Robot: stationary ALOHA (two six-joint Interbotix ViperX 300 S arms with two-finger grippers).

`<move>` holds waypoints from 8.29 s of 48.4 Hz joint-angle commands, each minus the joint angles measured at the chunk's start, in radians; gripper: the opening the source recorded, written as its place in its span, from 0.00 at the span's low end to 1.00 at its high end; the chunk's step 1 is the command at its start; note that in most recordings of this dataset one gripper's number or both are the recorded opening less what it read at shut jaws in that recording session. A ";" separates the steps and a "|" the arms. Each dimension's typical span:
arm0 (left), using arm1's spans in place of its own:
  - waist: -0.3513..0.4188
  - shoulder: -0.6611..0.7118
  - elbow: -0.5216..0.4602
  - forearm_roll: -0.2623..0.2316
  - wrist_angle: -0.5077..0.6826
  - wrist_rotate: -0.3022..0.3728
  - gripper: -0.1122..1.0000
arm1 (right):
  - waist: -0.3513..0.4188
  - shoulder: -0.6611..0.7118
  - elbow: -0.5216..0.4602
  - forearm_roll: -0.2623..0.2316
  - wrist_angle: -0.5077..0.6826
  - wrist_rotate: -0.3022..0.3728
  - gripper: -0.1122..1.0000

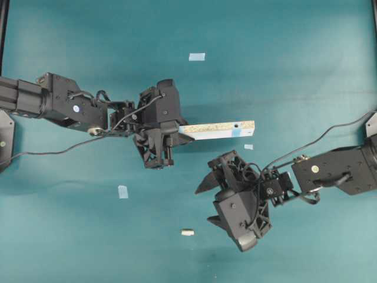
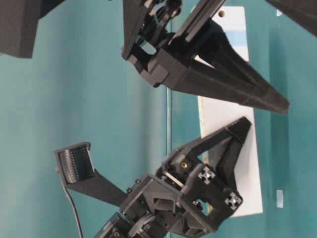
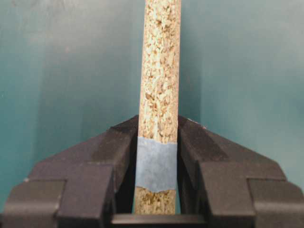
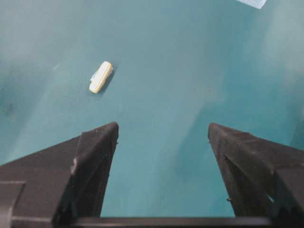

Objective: Move the wooden board into place and insert the rod into its hole.
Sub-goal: 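Swing the held board toward the table center with the left gripper, then lower the right gripper over the wooden dowel rod, then close the right gripper on the dowel and lift it, then carry the dowel with the right gripper over the board's hole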

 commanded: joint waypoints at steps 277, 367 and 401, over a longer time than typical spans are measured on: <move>-0.038 -0.272 0.245 -0.002 -0.101 0.049 0.65 | 0.086 0.377 -0.658 0.020 0.753 0.545 0.44; -0.040 -0.256 0.247 -0.003 -0.095 0.048 0.65 | -0.124 -0.160 -0.176 -0.103 0.080 0.552 0.21; -0.040 -0.137 0.156 -0.003 -0.095 0.049 0.65 | -0.296 -0.299 0.124 -0.103 -0.229 0.532 0.21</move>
